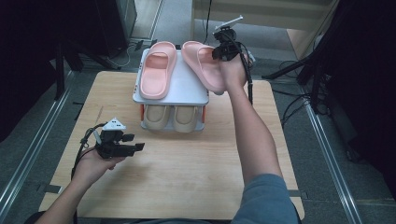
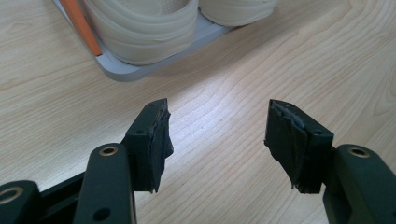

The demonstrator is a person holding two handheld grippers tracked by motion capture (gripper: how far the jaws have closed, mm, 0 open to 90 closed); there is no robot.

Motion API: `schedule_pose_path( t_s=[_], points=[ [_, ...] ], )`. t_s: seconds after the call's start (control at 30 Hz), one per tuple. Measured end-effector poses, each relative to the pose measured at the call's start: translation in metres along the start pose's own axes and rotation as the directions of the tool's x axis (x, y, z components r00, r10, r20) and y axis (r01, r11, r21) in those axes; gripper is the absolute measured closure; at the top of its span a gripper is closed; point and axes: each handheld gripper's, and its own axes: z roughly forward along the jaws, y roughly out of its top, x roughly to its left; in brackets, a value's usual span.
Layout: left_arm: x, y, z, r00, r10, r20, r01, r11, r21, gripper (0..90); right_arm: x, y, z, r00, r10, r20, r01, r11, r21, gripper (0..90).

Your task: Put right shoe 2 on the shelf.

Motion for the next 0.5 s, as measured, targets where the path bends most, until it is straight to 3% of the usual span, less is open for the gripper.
schedule_pose_path(
  t_s=[0.27,0.5],
  points=[
    [0.001,0.000,0.000,0.9999,-0.005,0.010,0.005,1.0000,-0.003,40.1,0.016,0.010,0.016,0.9988,-0.001,0.049,0.000,1.000,0.025,77.1],
    [0.002,0.000,0.000,1.0000,-0.003,0.008,0.003,1.0000,-0.003,40.1,0.024,0.005,0.019,0.9998,0.008,0.017,-0.009,0.999,0.031,71.7]
  ],
)
